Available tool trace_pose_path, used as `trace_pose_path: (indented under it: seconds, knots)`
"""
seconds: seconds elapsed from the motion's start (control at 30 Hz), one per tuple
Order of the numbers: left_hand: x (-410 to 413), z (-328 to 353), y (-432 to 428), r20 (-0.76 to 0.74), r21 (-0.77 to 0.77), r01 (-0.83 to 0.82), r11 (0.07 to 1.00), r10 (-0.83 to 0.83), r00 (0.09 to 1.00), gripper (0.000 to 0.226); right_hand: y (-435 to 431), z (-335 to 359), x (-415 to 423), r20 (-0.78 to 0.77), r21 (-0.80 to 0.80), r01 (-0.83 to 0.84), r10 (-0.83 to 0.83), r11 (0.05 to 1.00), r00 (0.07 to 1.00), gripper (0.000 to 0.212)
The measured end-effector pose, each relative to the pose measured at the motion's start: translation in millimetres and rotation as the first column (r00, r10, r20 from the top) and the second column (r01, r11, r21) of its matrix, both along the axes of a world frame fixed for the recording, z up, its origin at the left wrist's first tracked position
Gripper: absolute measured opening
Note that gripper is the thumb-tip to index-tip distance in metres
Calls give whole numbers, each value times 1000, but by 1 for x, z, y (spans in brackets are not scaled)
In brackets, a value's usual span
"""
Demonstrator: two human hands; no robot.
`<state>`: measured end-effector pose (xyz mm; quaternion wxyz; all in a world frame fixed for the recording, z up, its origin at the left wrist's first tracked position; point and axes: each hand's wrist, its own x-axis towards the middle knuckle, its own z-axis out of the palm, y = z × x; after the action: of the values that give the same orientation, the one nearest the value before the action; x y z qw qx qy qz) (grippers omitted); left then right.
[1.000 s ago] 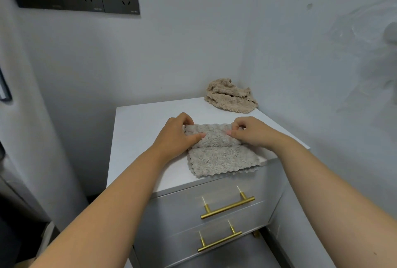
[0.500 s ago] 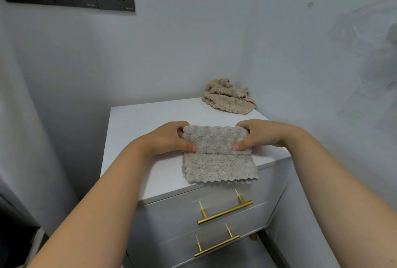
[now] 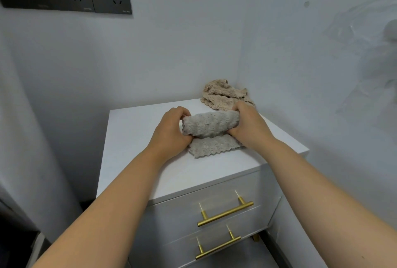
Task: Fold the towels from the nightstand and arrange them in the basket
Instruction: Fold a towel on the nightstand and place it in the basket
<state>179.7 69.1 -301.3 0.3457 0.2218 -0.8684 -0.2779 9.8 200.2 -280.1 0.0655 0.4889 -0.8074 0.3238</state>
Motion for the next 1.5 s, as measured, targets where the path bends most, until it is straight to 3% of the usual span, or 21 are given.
trace_pose_path:
  seconds: [0.1,0.23,0.33,0.43,0.53,0.6,0.67,0.77,0.93,1.1,1.23,1.37,1.5]
  knots:
    - [3,2,6,-21,10,87,996,-86,996,28,3,1,-3,-43,14,-15,15,1000,999,29]
    - [4,3,17,-75,0,95,995,-95,993,18,16,21,-8,170,248,-147,107,958,980,40]
    - [2,3,21,-107,-5,92,996,-92,990,21,26,35,-11,204,393,-192,119,899,972,41]
    - [-2,4,27,-128,-42,50,998,-55,990,31,22,36,-8,203,307,-188,129,933,971,31]
    - [-9,4,33,-101,-47,-5,999,0,995,21,14,28,-4,129,226,-114,87,967,988,37]
    - [-12,2,35,-46,-104,2,995,-7,999,11,11,21,-1,99,207,-97,78,973,992,27]
    - [-14,-1,34,27,-192,57,980,-53,998,24,11,14,0,145,207,-123,94,970,985,12]
    - [-14,-5,30,249,-271,144,952,-75,966,59,11,8,2,198,259,-194,145,946,969,32]
    - [-14,-11,27,515,-307,205,929,-19,857,63,10,-13,1,172,271,-226,184,936,968,36]
    - [-12,-12,30,589,-245,184,952,-5,808,55,12,-23,5,78,329,-96,74,939,994,39]
    - [-11,-12,31,465,-169,135,976,-42,884,56,13,-24,9,88,302,-37,11,953,996,40]
    - [-4,-6,29,255,116,31,993,-60,965,67,19,-19,4,283,209,-78,16,975,959,39]
    - [-5,-2,26,252,252,0,968,-66,966,77,29,-9,-1,480,153,-116,29,981,877,48]
